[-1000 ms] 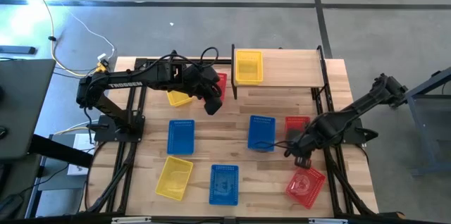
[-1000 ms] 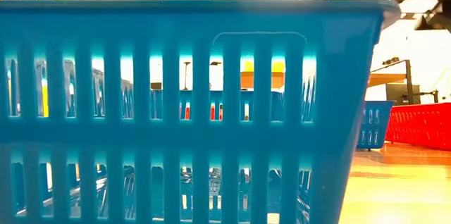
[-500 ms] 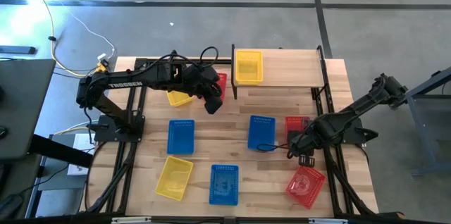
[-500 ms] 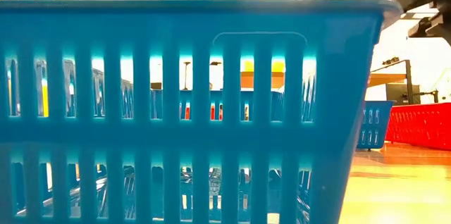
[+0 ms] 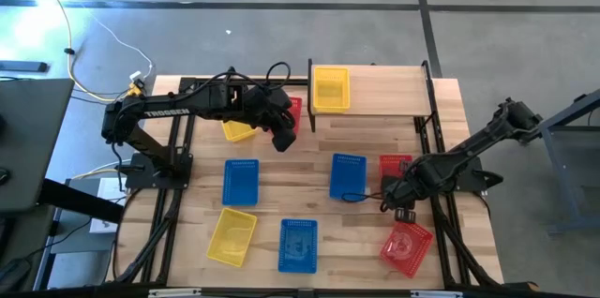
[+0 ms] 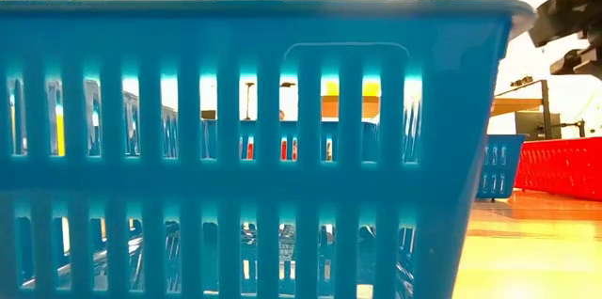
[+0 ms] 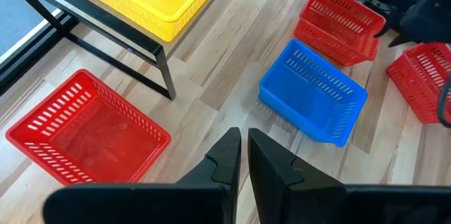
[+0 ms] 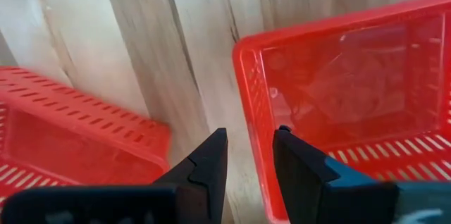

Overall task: Stack baskets on shelf by color
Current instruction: Put the middle right red bin on the shelf

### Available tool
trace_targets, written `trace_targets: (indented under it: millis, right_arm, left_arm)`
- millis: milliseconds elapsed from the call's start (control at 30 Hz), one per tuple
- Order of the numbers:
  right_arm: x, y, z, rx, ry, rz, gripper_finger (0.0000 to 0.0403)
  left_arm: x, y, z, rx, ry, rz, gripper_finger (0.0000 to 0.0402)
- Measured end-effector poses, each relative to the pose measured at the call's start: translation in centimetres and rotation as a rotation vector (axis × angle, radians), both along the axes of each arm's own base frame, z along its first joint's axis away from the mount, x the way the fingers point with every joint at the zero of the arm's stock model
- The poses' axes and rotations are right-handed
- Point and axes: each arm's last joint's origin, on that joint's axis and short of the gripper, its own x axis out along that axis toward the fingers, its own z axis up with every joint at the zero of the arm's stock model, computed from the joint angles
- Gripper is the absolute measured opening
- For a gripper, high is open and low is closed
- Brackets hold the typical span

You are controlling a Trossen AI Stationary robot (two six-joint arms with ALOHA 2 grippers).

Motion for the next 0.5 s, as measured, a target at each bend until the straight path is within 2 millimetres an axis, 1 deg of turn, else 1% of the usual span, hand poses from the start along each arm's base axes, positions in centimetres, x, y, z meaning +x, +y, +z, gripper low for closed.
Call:
trace_targets:
  millis: [333, 433, 500]
  right_arm:
    - [-0.6, -0.4, -1.9, -0.015, 0.017, -0.017, 0.0101]
    - [-0.7, -0.5, -2.1, -0.036, 0.013, -0.048, 0.0100]
    - [-0.7, -0.5, -2.2, -0.051, 0.008, -0.063, 0.0092]
  left_arm:
    - [0.0, 0.0, 0.0, 0.000, 0.000, 0.000, 0.0019]
    - [0.0, 0.0, 0.0, -0.001, 0.000, -0.001, 0.0019]
    - [0.0, 0.0, 0.0, 0.000, 0.000, -0.001, 0.0019]
